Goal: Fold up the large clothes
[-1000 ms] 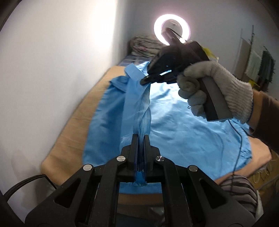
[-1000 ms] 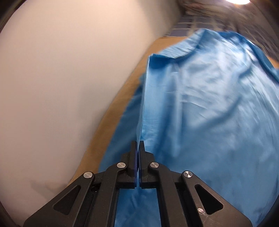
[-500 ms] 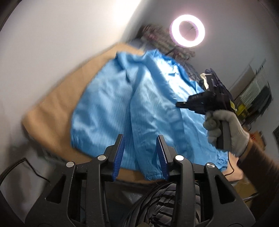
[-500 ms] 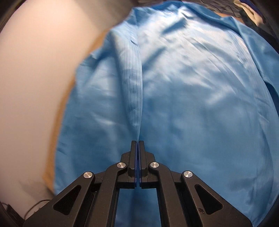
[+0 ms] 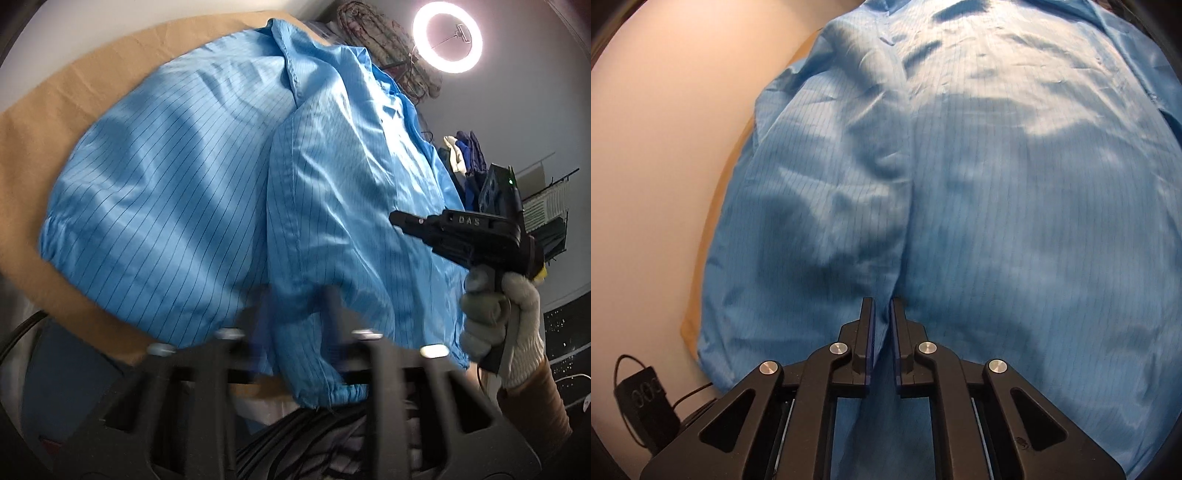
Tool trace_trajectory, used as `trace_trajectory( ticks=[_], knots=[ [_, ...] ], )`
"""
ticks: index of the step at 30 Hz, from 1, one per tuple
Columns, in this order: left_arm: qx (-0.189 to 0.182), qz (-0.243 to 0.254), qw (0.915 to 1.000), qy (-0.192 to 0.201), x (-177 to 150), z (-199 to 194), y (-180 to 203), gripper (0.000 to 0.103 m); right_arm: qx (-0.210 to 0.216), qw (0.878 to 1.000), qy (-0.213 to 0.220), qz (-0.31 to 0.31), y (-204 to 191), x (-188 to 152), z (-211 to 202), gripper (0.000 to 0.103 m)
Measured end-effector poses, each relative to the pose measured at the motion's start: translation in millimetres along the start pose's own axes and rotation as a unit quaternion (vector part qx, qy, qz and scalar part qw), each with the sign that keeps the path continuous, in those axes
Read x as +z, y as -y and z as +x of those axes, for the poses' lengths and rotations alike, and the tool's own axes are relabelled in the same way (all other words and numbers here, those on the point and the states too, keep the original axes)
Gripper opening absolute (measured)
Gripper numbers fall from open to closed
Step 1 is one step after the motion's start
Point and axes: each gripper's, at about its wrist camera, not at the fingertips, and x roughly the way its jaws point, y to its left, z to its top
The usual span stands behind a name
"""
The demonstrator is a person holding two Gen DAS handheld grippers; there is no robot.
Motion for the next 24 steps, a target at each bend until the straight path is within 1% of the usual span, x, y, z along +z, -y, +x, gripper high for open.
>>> trace_trajectory(
  ticks=[2, 4, 5, 8, 12, 16, 19, 21, 22, 24],
  knots=[
    [0.003, 0.004, 1.0000, 0.008, 3.1, 0.6, 3.8, 0.002, 0.009, 1.000, -0.004, -0.008, -5.0, -2.1, 2.7, 0.005],
    [0.009, 0.009, 0.9996, 0.025, 5.0, -5.6, 5.3, 0.000, 0.010, 1.000, -0.006, -0.023, -14.4, -5.7, 3.8, 0.003],
    [0.013, 0.012, 0.9993, 0.033, 6.3, -10.6, 4.7, 0.000, 0.011, 1.000, -0.006, -0.027, -16.4, 1.7, 8.7, 0.002],
    [0.021, 0.012, 0.9981, 0.057, 6.6, -29.8, -2.9, 0.000, 0.018, 0.999, -0.010, -0.042, -33.5, -2.0, 10.2, 0.001],
    [0.057, 0.014, 0.9933, 0.099, 6.5, -68.5, -19.4, 0.000, 0.038, 0.997, -0.030, -0.068, -59.3, -11.3, 12.3, 0.001],
    [0.091, -0.009, 0.9858, 0.141, 2.6, -101.3, -41.9, 0.000, 0.047, 0.991, -0.045, -0.115, -91.5, -22.3, 17.9, 0.001],
    [0.109, -0.015, 0.9856, 0.129, 4.5, -92.8, -54.9, 0.000, 0.028, 0.988, -0.056, -0.138, -107.7, -28.0, 32.2, 0.001],
    [0.109, -0.014, 0.9870, 0.117, 5.3, -80.6, -57.8, 0.000, 0.009, 0.987, -0.057, -0.147, -110.1, -29.4, 38.7, 0.001],
    [0.112, -0.009, 0.9873, 0.112, 6.3, -73.6, -56.1, 0.000, 0.002, 0.988, -0.060, -0.142, -108.0, -29.5, 41.4, 0.001],
    [0.116, 0.002, 0.9876, 0.106, 7.4, -62.1, -49.9, 0.000, 0.003, 0.990, -0.061, -0.127, -100.8, -29.1, 39.4, 0.001]
  ],
)
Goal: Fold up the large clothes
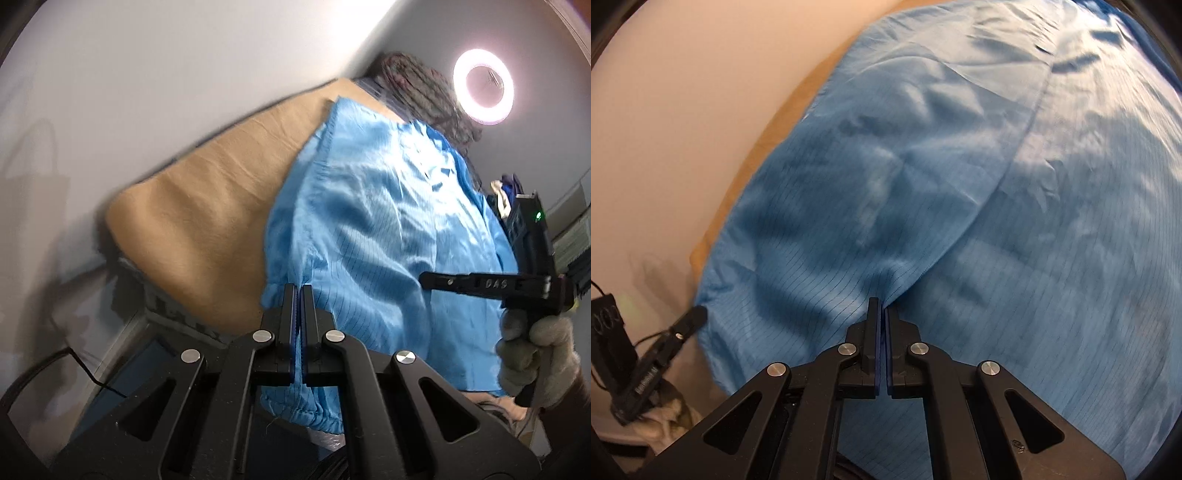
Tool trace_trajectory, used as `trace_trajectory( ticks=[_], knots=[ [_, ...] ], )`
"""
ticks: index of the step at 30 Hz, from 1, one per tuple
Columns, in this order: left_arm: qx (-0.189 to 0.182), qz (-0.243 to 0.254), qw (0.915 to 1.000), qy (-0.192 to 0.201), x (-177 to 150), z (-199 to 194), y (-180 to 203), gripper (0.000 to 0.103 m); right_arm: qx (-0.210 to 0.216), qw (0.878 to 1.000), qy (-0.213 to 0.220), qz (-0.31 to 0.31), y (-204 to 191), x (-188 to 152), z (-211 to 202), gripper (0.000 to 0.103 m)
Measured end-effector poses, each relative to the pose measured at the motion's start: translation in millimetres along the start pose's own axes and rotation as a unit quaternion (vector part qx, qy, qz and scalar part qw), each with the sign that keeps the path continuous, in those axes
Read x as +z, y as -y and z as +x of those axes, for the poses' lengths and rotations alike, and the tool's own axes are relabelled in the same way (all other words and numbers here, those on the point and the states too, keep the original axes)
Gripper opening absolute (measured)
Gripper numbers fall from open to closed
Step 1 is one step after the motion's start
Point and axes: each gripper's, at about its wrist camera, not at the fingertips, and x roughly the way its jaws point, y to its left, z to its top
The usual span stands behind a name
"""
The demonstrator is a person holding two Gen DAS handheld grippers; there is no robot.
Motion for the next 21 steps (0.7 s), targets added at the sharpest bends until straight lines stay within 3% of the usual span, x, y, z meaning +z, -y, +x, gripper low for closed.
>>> trace_trajectory(
  ticks=[4, 8, 13, 21],
  knots=[
    [0.011, 0.023, 0.9997, -0.003, -0.9, 9.0, 10.9, 0.000, -0.023, 1.000, 0.003, 0.014, 15.0, -8.2, -14.8, 0.001],
    [0.024, 0.022, 0.9995, -0.001, -0.7, 4.6, -2.3, 0.000, -0.030, 0.999, 0.001, -0.021, 13.2, -8.4, -35.3, 0.001],
    [0.027, 0.028, 0.9992, 0.003, 0.7, 1.2, -9.6, 0.000, -0.040, 0.996, 0.066, -0.047, -3.8, 10.8, -63.4, 0.001],
    [0.026, 0.041, 0.9988, 0.001, 3.1, 3.5, -3.9, 0.000, -0.053, 0.991, 0.097, -0.070, -42.8, 73.6, -21.7, 0.003]
  ],
)
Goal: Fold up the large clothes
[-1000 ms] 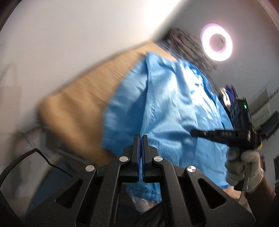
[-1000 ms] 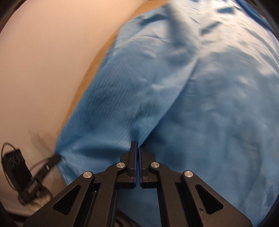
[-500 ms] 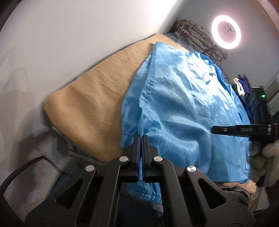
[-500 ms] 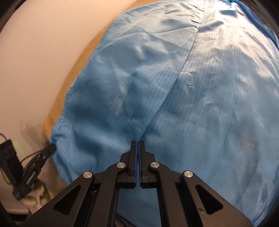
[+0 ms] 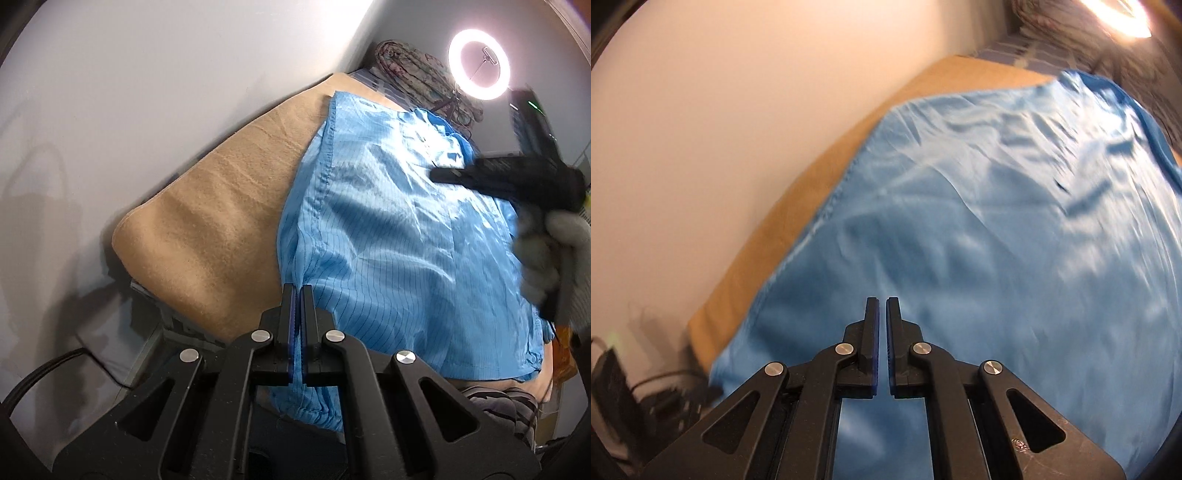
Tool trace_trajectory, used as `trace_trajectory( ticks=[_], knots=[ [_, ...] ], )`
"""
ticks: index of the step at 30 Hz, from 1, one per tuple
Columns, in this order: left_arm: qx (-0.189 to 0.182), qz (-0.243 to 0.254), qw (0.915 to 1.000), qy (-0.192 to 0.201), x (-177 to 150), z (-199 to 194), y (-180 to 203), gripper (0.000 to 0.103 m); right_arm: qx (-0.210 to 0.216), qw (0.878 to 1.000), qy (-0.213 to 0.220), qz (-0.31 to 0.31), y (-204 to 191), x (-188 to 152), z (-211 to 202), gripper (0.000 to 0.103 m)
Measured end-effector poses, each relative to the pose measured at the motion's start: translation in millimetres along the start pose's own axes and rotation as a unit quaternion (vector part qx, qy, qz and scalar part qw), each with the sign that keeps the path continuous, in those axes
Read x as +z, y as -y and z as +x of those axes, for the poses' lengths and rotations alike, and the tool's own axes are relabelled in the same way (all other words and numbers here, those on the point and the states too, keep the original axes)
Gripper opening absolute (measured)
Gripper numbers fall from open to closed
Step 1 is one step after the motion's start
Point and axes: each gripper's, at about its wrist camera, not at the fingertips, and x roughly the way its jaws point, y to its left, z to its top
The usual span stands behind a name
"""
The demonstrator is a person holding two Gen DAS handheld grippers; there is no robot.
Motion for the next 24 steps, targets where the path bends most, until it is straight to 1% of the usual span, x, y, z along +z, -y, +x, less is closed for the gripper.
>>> trace_trajectory(
  ticks=[5, 7, 10, 12, 16, 17, 18, 20, 21, 23, 24],
  knots=[
    [-0.017, -0.019, 0.9996, -0.009, -2.4, -6.5, -8.3, 0.000, -0.030, 0.999, -0.005, -0.022, -17.5, 26.3, 38.4, 0.003],
    [-0.016, -0.019, 0.9996, -0.010, -1.7, -7.2, -8.1, 0.000, -0.036, 0.999, -0.008, -0.022, -19.8, 32.8, 51.0, 0.003],
    [-0.002, -0.014, 0.9998, -0.010, -1.4, -3.8, -7.5, 0.000, -0.031, 0.999, -0.020, -0.014, -26.4, 42.8, 78.5, 0.003],
    [0.005, -0.013, 0.9999, -0.009, -1.1, -2.2, -7.8, 0.000, -0.026, 0.999, -0.020, -0.012, -31.9, 49.3, 93.9, 0.003],
    [0.008, -0.019, 0.9998, -0.004, -0.9, -6.4, -11.5, 0.000, 0.009, 1.000, -0.012, 0.009, -41.5, 54.3, 105.5, 0.003],
    [0.007, -0.023, 0.9997, -0.003, -1.0, -8.7, -12.4, 0.007, 0.010, 1.000, -0.014, 0.012, -42.6, 53.9, 104.7, 0.003],
    [0.002, -0.031, 0.9995, 0.001, -0.9, -12.8, -14.4, 0.023, 0.013, 1.000, -0.014, 0.012, -44.3, 54.3, 102.0, 0.003],
    [-0.011, -0.042, 0.9989, 0.018, -2.6, -22.6, -15.7, 0.043, 0.026, 1.000, -0.014, 0.010, -47.5, 53.6, 90.5, 0.003],
    [-0.013, -0.041, 0.9987, 0.026, -2.2, -25.6, -15.0, 0.043, 0.031, 0.999, -0.016, 0.005, -49.8, 50.6, 83.8, 0.003],
    [-0.012, -0.028, 0.9992, 0.027, 1.1, -23.8, -11.3, 0.043, 0.037, 0.999, -0.022, -0.005, -53.3, 43.8, 74.2, 0.003],
    [-0.006, -0.020, 0.9994, 0.026, 2.4, -19.9, -8.6, 0.043, 0.034, 0.999, -0.030, -0.014, -56.3, 37.5, 69.3, 0.004]
  ],
)
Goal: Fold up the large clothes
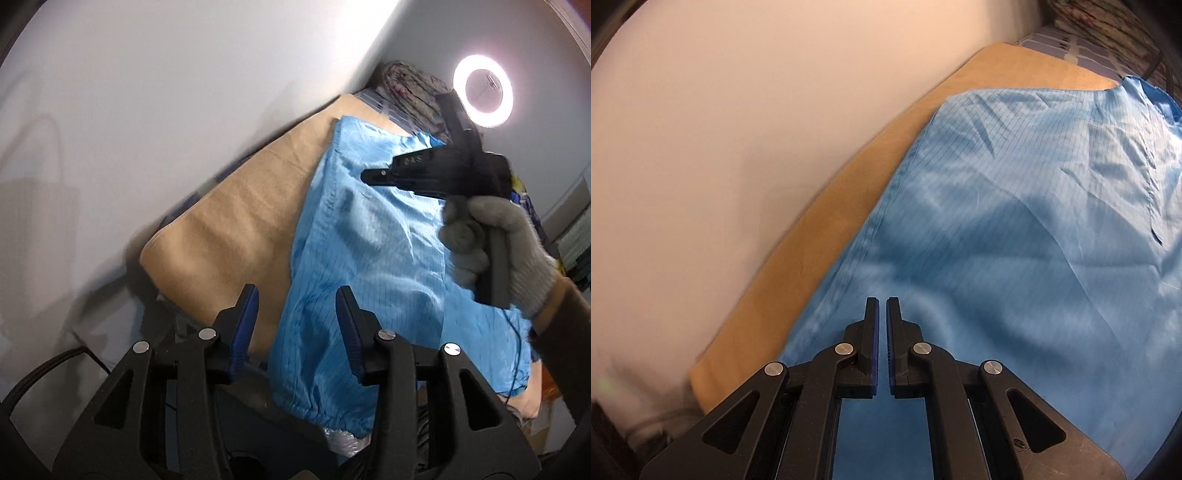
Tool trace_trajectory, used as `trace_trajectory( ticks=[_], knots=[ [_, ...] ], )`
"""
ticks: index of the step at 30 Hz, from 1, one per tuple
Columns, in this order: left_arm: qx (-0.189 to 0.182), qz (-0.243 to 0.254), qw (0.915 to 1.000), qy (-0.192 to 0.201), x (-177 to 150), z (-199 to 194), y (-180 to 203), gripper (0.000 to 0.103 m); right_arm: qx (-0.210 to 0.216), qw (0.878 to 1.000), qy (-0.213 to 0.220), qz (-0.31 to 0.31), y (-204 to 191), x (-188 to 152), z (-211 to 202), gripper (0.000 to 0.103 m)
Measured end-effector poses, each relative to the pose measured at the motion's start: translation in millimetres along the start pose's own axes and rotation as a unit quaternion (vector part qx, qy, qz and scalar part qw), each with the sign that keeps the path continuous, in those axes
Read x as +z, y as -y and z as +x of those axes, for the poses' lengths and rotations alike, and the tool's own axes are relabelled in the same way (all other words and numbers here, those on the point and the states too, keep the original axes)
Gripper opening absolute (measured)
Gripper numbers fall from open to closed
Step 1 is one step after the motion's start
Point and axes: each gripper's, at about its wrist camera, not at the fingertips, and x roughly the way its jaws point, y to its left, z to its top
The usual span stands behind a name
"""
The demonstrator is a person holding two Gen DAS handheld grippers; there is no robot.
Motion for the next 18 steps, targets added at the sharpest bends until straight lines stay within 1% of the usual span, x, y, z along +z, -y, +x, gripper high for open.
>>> trace_trajectory(
  ticks=[2, 3, 6, 8, 9, 11, 12, 13, 14, 15, 18],
  knots=[
    [0.013, 0.008, 0.9998, -0.011, 3.1, 14.0, 3.0, 0.043, -0.005, 1.000, -0.017, -0.008, -3.6, -8.7, -0.5, 0.013],
    [0.008, 0.009, 0.9998, -0.015, 5.3, 20.7, 3.4, 0.043, -0.006, 1.000, -0.022, -0.009, -4.9, -13.2, -0.6, 0.016],
    [-0.003, 0.016, 0.9991, -0.040, 9.7, 43.3, 5.2, 0.043, -0.001, 0.999, -0.034, -0.005, -11.8, -24.2, 10.5, 0.016],
    [-0.012, 0.004, 0.9985, -0.053, 11.2, 54.2, 3.0, 0.043, -0.001, 1.000, -0.031, 0.003, -17.2, -31.5, 19.0, 0.016],
    [-0.039, -0.003, 0.9975, -0.058, 12.2, 59.1, 0.3, 0.043, 0.002, 1.000, -0.021, 0.008, -19.9, -31.6, 22.9, 0.016],
    [-0.058, -0.030, 0.9961, -0.060, 14.3, 65.6, -5.5, 0.043, 0.015, 1.000, -0.012, 0.021, -25.5, -27.2, 30.6, 0.017],
    [-0.067, -0.043, 0.9953, -0.055, 15.9, 67.2, -7.4, 0.039, 0.027, 0.999, -0.013, 0.032, -27.3, -25.2, 34.1, 0.017],
    [-0.071, -0.052, 0.9946, -0.054, 17.7, 68.8, -7.6, 0.031, 0.041, 0.998, -0.014, 0.045, -26.9, -22.6, 36.5, 0.017],
    [-0.072, -0.054, 0.9943, -0.058, 18.9, 71.0, -6.3, 0.008, 0.053, 0.997, -0.015, 0.058, -22.9, -14.1, 42.9, 0.017],
    [-0.076, -0.053, 0.9939, -0.060, 19.5, 71.5, -5.1, 0.005, 0.059, 0.996, -0.017, 0.067, -23.0, -12.5, 42.9, 0.017],
    [-0.066, -0.029, 0.9966, -0.039, 20.0, 61.6, 6.6, 0.003, 0.054, 0.996, -0.009, 0.071, -23.3, -11.5, 31.0, 0.018]
  ],
)
